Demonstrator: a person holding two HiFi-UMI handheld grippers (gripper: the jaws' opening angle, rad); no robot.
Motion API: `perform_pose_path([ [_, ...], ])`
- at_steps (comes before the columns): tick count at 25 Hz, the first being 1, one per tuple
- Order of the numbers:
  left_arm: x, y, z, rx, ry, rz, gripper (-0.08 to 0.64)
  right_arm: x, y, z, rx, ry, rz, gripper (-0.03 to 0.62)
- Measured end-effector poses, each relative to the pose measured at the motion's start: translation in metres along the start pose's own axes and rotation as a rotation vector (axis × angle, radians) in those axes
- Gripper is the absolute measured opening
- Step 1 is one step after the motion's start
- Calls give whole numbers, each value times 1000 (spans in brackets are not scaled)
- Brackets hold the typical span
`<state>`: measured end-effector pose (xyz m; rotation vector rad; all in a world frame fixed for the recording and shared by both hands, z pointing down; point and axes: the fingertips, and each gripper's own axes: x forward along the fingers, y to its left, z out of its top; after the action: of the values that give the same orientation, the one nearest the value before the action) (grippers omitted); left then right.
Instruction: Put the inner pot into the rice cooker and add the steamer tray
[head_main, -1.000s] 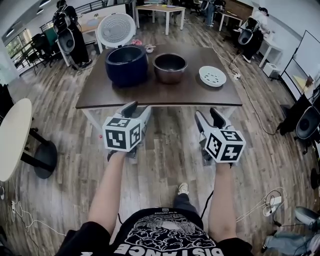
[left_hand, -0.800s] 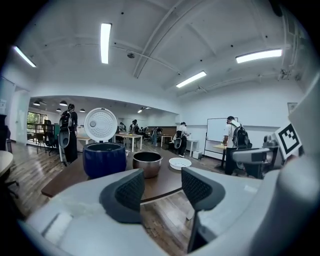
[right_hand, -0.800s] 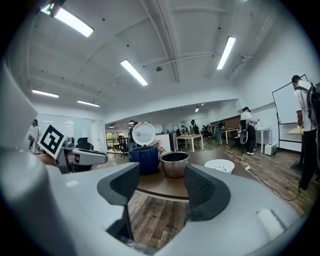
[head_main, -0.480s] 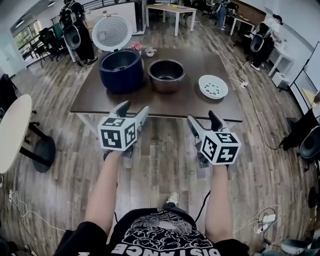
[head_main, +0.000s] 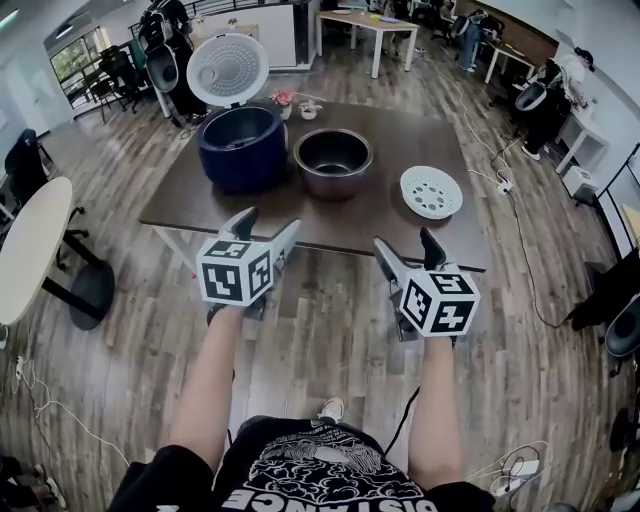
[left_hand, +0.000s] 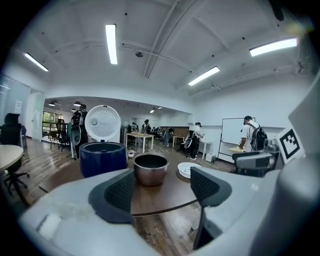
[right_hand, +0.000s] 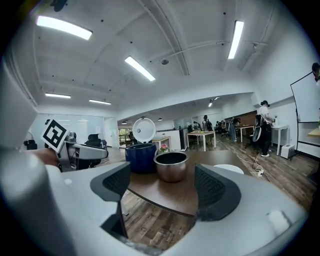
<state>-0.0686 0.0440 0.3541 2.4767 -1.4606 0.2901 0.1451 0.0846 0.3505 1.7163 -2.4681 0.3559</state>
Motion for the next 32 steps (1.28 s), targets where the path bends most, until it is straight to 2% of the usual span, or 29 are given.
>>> perform_pose_path([
  [16, 23, 4, -1, -20, 13, 82, 356, 33, -29, 7, -5, 15, 38, 391],
  [24, 49, 14, 1, -25, 17, 79, 356, 63, -38, 9, 9, 13, 22, 390],
  [32, 104, 39, 15, -35, 15, 47, 356, 116, -50, 17, 8, 34, 12, 390],
])
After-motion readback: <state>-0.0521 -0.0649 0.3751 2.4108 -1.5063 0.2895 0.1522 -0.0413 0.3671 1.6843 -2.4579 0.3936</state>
